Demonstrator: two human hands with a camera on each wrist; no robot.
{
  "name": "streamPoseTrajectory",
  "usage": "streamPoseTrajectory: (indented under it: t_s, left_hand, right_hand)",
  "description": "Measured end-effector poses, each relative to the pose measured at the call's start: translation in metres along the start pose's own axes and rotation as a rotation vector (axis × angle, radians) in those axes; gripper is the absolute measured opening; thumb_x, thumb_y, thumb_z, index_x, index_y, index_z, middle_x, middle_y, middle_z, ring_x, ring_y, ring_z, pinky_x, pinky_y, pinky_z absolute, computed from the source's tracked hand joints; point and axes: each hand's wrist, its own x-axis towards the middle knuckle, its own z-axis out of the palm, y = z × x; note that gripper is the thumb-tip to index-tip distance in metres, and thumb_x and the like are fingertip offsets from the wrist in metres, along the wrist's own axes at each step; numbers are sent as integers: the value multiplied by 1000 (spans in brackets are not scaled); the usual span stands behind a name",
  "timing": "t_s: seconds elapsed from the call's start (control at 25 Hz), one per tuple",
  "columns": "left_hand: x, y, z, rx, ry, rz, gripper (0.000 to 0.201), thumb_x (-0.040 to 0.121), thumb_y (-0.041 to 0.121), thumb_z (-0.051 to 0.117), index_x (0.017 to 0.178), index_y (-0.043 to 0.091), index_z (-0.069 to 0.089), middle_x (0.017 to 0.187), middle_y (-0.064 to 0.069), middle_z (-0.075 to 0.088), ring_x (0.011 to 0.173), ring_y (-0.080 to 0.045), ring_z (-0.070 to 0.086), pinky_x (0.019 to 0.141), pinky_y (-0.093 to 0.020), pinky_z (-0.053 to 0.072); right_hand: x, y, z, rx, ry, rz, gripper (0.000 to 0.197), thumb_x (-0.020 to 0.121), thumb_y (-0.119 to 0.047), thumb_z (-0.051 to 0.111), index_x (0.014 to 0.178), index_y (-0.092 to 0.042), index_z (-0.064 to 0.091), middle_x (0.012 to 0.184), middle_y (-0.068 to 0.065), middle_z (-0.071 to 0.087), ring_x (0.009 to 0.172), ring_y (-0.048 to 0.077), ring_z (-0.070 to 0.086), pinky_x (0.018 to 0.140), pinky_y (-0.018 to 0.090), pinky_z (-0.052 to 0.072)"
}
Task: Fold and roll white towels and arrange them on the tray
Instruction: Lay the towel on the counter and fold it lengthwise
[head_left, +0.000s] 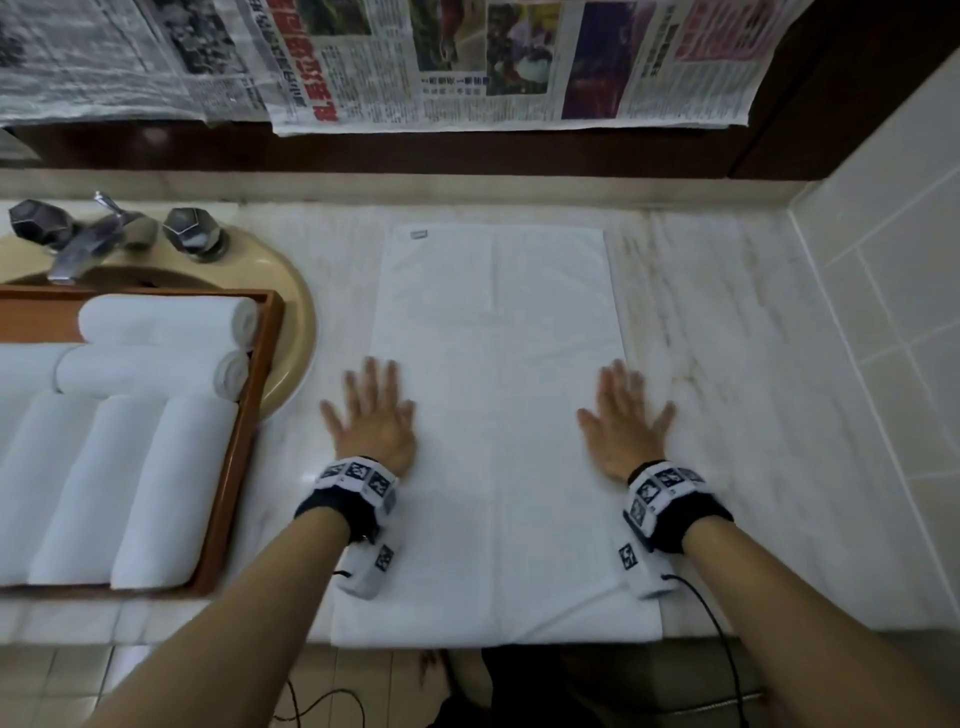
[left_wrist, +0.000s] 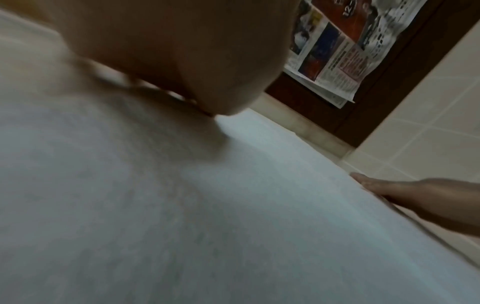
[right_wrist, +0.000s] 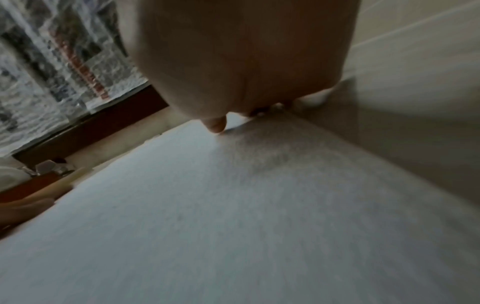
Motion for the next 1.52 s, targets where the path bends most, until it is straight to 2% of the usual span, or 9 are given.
streamPoseTrajectory:
  t_s: [0.08, 0.2, 0.24, 0.44, 0.64, 0.88, 1.08, 1.24, 1.52]
  left_hand:
    - [-17, -2, -1, -28, 38, -46, 62, 102, 41, 13, 154, 18, -12, 160, -5, -21, 146, -28, -21, 115, -58, -13]
    - [-71, 43, 29, -44, -65, 454, 59, 103, 44, 8, 155, 22, -10, 157, 5, -24, 147, -21, -20, 115, -49, -17]
    - [-81, 46, 37, -17, -119, 499, 58, 103, 43, 9, 154, 25, -10, 156, 9, -25, 147, -17, -21, 115, -45, -17]
    - [-62, -25, 19, -2, -39, 86, 58, 103, 42, 12, 155, 24, -9, 160, 5, -19, 148, -21, -17, 118, -50, -9]
    - [-131, 22, 57, -44, -110, 521, 59, 101, 43, 5, 155, 22, -8, 157, 8, -21, 148, -16, -15, 117, -40, -14]
    - [-124, -39, 49, -68, 15, 110, 62, 102, 42, 11, 154, 16, -12, 160, -1, -20, 147, -20, -19, 116, -46, -15]
    - [-157, 22, 88, -33, 47, 429, 57, 104, 38, 11, 155, 18, -6, 162, 2, -14, 148, -13, -16, 119, -41, -12]
    - [-148, -7, 91, 33, 153, 378, 61, 100, 44, 9, 156, 22, -2, 162, 7, -10, 149, -12, -11, 119, -40, -12]
    - [-142, -50, 78, 25, 167, 305, 64, 97, 47, 7, 156, 22, -3, 162, 7, -10, 148, -10, -13, 120, -39, -10]
  right_hand:
    - [-24, -7, 4, 39, 2, -30, 68, 103, -43, 22, 152, -17, -17, 156, -4, -30, 145, 17, -24, 112, 64, -10]
    - [-72, -50, 44, 4, -57, -503, 63, 105, -37, 22, 151, -24, -18, 152, -12, -31, 143, 11, -26, 115, 60, -9]
    - [-77, -50, 53, -41, -61, -546, 61, 105, -38, 21, 152, -25, -16, 152, -14, -31, 144, 11, -25, 115, 59, -8]
    - [-64, 6, 37, -12, 5, 35, 67, 102, -47, 17, 152, -17, -17, 156, -4, -30, 145, 18, -24, 113, 63, -11]
    - [-126, -43, 82, -51, -21, -476, 63, 100, -45, 9, 154, -19, -10, 157, -8, -25, 146, 13, -21, 117, 56, -7]
    - [-120, 15, 81, -14, 95, 2, 65, 103, -44, 19, 153, -17, -12, 159, -3, -24, 147, 19, -20, 112, 61, -9]
    - [-141, -48, 116, -133, 151, -494, 66, 93, -42, -2, 155, -21, 0, 162, -6, -9, 148, 14, -14, 117, 55, -4]
    - [-137, -25, 122, -148, 251, -421, 60, 98, -43, 13, 155, -25, 13, 163, -6, 3, 150, 14, -3, 119, 51, 1]
    - [-135, 17, 117, -156, 294, -330, 60, 99, -46, 8, 155, -26, 5, 162, -6, -7, 149, 15, -9, 120, 48, 0]
